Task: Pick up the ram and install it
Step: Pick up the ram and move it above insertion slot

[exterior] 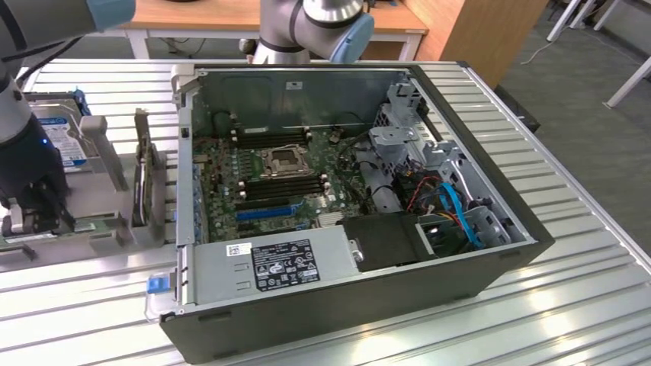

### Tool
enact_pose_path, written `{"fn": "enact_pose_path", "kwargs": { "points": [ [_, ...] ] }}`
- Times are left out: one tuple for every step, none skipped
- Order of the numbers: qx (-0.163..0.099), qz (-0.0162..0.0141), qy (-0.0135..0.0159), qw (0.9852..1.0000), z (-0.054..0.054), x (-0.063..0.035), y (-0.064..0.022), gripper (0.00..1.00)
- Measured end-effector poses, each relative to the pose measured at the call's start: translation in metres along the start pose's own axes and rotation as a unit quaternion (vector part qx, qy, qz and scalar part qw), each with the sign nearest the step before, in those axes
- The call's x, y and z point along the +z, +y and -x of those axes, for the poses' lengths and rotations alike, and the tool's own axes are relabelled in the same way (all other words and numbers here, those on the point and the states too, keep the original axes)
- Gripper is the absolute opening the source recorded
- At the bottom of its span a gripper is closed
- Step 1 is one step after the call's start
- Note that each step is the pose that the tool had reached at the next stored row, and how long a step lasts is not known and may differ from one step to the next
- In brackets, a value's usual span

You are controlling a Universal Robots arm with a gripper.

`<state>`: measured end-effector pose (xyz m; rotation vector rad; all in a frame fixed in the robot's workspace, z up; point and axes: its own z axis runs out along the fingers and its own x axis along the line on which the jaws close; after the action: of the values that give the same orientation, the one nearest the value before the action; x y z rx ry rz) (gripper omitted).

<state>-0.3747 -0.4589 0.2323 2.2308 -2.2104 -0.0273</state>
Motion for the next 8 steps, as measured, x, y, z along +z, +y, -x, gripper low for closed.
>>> {"fn": "enact_pose_path", "kwargs": {
  "points": [
    [0.0,0.0,0.0,1.0,0.0,-0.0024,-0.0001,0.12],
    [0.0,0.0,0.0,1.0,0.0,-0.0046,-0.0002,0.12],
    [0.0,0.0,0.0,1.0,0.0,-0.0069,-0.0003,0.12],
    [0.0,0.0,0.0,1.0,0.0,-0.0093,-0.0005,0.12],
    [0.0,0.0,0.0,1.0,0.0,-0.0116,-0.0006,0.12],
    [0.0,0.0,0.0,1.0,0.0,-0.0139,-0.0008,0.12],
    [0.0,0.0,0.0,1.0,0.0,-0.0163,-0.0009,0.12],
    [0.0,0.0,0.0,1.0,0.0,-0.0187,-0.0011,0.12]
  ]
}}
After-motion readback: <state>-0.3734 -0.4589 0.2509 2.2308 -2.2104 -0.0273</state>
